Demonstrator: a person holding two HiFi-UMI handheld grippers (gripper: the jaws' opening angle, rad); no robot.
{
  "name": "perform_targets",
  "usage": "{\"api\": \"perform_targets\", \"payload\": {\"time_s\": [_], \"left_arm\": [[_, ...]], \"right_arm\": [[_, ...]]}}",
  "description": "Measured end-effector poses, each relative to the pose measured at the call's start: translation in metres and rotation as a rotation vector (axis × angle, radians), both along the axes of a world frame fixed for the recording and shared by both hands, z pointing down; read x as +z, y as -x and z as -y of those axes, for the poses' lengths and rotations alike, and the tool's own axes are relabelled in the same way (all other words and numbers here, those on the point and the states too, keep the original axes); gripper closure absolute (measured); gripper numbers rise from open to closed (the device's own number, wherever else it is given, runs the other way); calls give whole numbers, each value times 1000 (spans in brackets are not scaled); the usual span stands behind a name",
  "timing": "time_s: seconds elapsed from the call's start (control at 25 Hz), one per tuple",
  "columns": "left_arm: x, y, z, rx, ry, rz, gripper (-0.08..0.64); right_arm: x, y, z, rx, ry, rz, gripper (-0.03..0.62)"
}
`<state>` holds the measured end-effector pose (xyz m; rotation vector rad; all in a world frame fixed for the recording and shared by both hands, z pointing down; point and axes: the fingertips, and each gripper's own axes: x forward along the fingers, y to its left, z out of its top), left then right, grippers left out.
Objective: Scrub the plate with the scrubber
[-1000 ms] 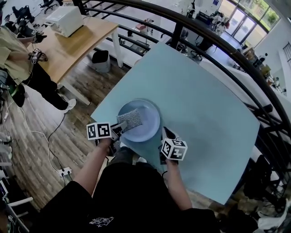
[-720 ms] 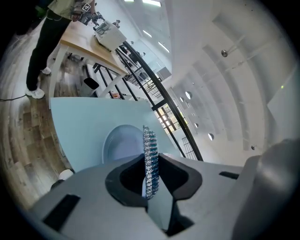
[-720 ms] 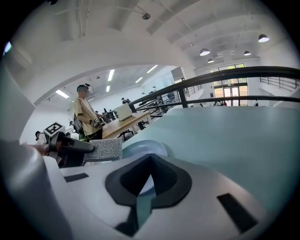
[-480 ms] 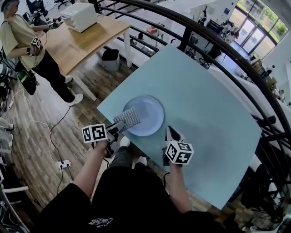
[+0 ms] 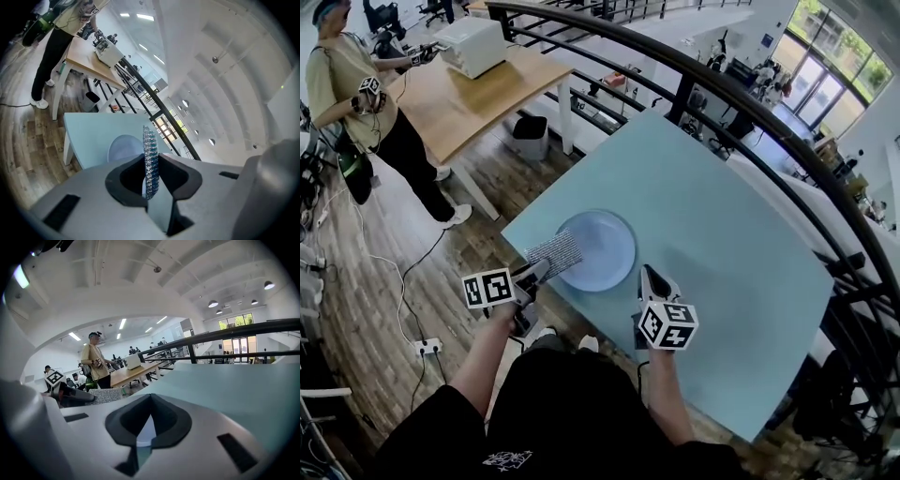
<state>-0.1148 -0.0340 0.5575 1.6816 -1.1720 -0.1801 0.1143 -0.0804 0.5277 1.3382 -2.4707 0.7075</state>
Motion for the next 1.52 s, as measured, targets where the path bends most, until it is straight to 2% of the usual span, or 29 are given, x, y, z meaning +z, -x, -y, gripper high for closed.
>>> {"api": "perform_targets", "payload": {"time_s": [0.36,0.84,1.28,1.52], "left_arm": [[-33,18,12,3,-97,113,476],[-81,38,34,136,-257,309,476],[-149,46,49,150,-562,561,476],[-166,48,47,150,-645,626,476]], "right_arm": [[-38,12,6,9,-96,-40,586],[-97,50,13,80,-199,-45,586],[-138,65,9,127,-295,-64,586],[-148,71,1,138,-329,-62,586]]}}
